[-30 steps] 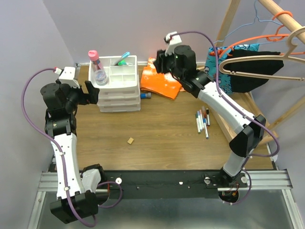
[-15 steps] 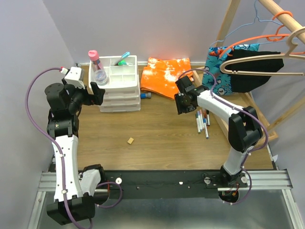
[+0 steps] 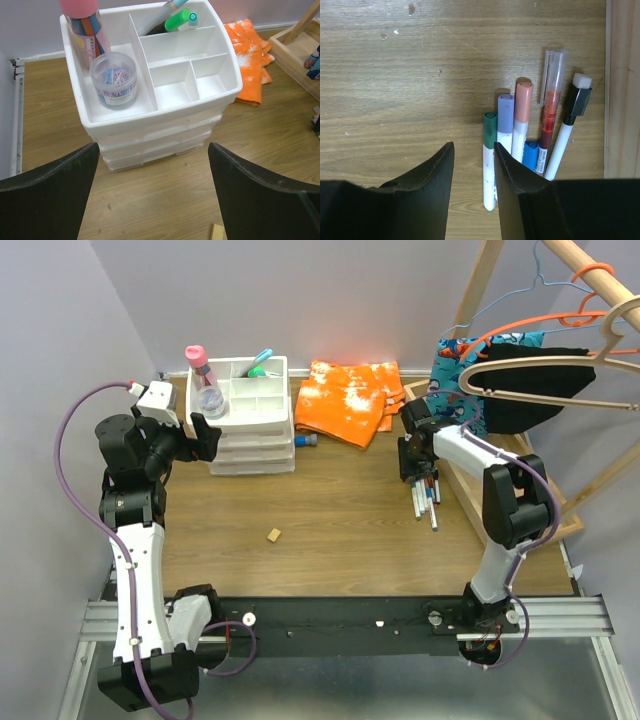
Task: Sort the stationery into containers
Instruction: Move the pen to the center of the board, then pick up the pen from the center of the board.
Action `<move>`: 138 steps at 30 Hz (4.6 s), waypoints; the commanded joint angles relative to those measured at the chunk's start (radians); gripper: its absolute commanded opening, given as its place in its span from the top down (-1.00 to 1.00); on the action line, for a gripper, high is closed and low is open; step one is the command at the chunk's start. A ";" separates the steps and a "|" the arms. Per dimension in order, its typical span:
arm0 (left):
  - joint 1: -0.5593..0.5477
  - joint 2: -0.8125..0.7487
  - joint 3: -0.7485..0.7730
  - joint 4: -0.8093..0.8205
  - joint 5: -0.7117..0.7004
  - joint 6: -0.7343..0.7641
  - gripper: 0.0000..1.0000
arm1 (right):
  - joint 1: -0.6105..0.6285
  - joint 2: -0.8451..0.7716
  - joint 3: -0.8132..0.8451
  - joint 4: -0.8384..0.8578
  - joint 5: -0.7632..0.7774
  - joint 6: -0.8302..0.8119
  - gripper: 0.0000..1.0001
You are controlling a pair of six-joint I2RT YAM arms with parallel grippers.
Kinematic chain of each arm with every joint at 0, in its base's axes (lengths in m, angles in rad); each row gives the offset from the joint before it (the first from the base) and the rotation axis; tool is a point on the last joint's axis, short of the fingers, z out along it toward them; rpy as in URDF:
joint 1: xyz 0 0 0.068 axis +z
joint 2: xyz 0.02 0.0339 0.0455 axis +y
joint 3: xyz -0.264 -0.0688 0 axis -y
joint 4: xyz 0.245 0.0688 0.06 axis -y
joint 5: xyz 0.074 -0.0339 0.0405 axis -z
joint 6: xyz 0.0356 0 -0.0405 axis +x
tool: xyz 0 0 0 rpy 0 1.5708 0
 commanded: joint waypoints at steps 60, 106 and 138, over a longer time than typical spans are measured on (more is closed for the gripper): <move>0.020 0.010 -0.045 0.054 0.014 -0.039 -0.97 | 0.114 0.041 0.134 0.010 -0.098 0.040 0.14; 0.055 0.018 -0.064 0.058 0.021 -0.059 -0.97 | 0.064 0.164 0.079 0.045 -0.088 -0.008 0.36; 0.060 0.033 0.031 0.037 0.025 -0.044 -0.97 | 0.161 0.087 0.617 0.475 -0.362 -0.066 0.76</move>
